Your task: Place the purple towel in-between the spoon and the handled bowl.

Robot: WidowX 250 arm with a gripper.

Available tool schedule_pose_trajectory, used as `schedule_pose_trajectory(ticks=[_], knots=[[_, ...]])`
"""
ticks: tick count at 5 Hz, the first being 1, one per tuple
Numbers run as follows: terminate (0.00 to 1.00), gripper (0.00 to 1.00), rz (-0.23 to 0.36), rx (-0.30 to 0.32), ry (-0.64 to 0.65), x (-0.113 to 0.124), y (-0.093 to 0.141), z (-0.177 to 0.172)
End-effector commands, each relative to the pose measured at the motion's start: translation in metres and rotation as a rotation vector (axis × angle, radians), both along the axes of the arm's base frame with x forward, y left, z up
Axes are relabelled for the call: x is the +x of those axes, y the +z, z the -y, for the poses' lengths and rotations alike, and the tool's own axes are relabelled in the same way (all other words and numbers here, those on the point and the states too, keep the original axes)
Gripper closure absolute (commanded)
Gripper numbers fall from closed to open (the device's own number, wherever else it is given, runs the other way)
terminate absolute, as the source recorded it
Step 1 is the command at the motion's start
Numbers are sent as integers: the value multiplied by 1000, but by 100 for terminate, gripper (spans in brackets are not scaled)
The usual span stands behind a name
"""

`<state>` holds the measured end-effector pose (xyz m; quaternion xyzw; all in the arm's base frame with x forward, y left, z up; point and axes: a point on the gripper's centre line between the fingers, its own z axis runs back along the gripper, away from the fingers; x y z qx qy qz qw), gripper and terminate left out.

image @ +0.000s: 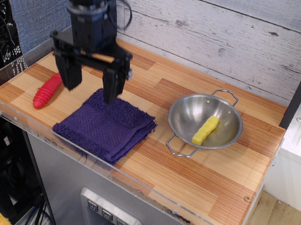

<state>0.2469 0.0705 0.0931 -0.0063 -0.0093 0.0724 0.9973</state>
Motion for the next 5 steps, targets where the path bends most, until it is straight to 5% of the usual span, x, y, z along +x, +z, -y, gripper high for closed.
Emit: schedule_pose_trajectory(ticks=[1, 4, 5], knots=[[0, 0, 51, -8, 18, 7, 76, 0], [0, 0, 45, 105, -59, 10, 109, 11], [100, 0, 45, 105, -59, 10, 109, 11]])
